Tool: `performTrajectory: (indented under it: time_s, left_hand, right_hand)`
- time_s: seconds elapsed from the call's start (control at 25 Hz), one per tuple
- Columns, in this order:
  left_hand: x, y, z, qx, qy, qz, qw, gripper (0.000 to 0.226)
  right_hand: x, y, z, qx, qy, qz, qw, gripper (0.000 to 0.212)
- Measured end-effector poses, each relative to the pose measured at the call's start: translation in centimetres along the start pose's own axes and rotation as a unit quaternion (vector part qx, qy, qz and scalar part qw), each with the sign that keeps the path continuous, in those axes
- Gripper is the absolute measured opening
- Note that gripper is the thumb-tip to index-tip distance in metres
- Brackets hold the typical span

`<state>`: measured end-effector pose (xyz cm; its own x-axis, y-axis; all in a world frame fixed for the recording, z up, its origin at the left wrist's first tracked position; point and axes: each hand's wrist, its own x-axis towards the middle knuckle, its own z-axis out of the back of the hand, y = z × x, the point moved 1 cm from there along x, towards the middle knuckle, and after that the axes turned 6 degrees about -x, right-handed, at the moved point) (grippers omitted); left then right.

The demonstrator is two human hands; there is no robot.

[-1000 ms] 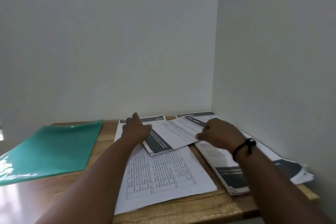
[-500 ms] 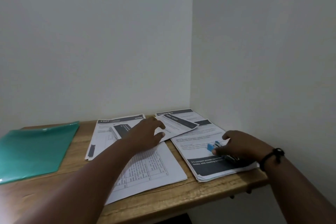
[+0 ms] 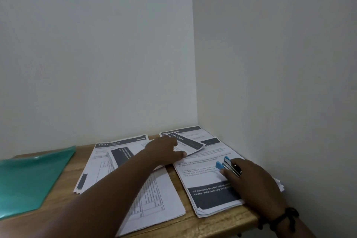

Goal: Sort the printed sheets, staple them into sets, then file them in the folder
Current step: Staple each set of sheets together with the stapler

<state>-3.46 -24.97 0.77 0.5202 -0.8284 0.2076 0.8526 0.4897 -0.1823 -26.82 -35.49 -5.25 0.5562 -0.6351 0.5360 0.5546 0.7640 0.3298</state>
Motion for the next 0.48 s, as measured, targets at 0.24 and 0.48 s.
performTrajectory:
  time_s: [0.24,0.48]
  left_hand:
    - [2.7,-0.7,-1.8,0.023,0.047,0.061,0.997,0.094]
    - [2.9,0.2,-3.5,0.087,0.026,0.038,0.995,0.086]
  right_hand:
    - [0.0,-0.4,0.4,0.046,0.036,-0.021,0.998,0.026]
    - [1.4,0.6,1.7,0.101,0.095,-0.089,0.986,0.021]
